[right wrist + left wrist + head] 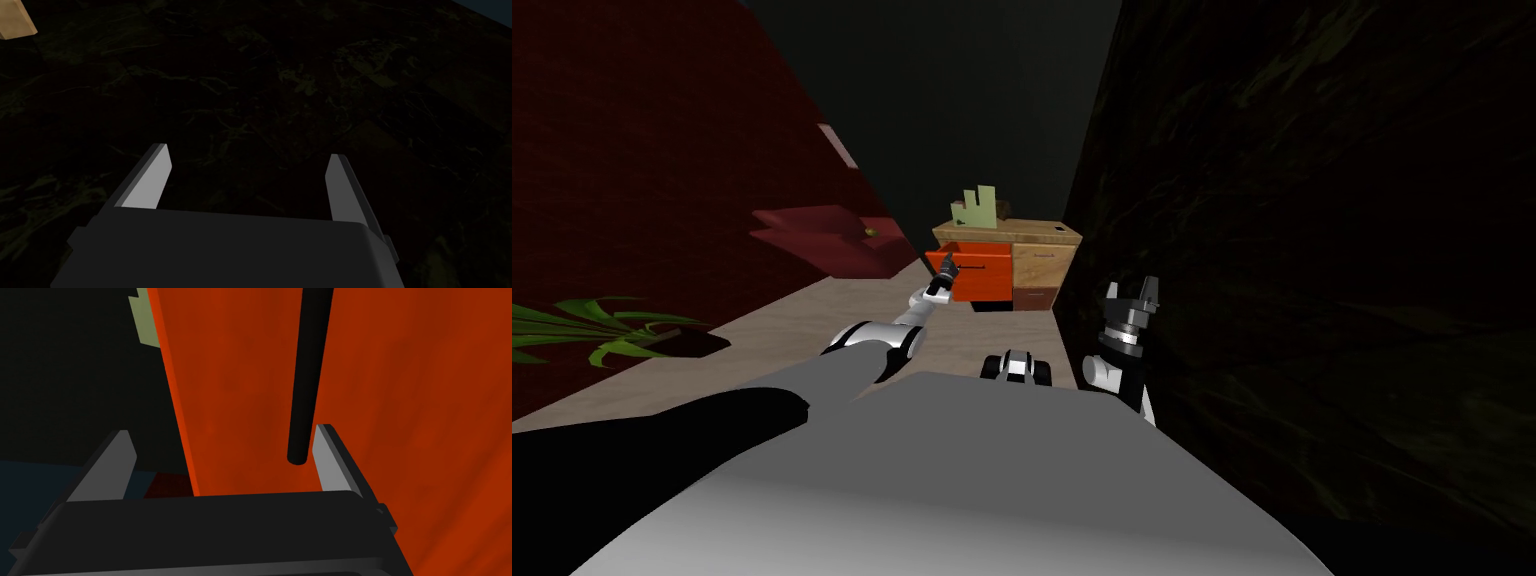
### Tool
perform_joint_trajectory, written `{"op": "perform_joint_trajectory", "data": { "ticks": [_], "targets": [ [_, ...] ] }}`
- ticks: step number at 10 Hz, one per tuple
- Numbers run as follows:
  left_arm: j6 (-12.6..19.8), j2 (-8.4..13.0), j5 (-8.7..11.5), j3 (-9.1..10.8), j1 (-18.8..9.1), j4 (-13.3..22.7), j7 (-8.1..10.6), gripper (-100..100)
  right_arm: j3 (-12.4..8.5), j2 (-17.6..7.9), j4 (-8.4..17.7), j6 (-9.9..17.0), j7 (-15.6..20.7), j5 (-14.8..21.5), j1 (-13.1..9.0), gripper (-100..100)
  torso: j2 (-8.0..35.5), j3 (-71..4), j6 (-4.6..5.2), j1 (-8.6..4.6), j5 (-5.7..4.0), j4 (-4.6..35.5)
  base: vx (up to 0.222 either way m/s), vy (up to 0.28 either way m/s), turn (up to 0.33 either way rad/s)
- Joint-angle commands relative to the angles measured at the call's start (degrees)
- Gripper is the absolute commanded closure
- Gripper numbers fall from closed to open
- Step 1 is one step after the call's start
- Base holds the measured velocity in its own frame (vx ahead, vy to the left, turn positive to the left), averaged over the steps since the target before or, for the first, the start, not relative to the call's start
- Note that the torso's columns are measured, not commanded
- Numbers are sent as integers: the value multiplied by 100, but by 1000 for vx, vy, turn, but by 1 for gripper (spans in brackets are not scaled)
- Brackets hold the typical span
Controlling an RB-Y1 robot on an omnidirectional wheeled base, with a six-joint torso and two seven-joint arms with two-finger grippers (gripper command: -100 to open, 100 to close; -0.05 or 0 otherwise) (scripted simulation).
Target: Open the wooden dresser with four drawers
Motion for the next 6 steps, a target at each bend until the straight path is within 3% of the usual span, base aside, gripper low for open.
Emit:
{"op": "perform_joint_trajectory", "data": {
  "ticks": [1,2,3,6],
  "targets": [
    [206,-141,107,-182,-298,32,-196,-100,0,0,0,0,0,0,0,0,7,4,-1,7,1,2,-44,66,58],
    [55,-120,89,-171,-286,137,-155,-100,0,0,0,0,0,0,0,0,1,2,-1,1,1,1,-11,24,1],
    [101,-123,93,-172,-275,99,-169,0,0,0,0,0,0,0,0,0,-9,-5,0,-11,-3,-3,-5,7,1],
    [97,-122,93,-171,-276,103,-168,0,1,1,0,0,0,0,0,0,-3,-2,0,-2,-1,-1,0,0,0]
  ]
}}
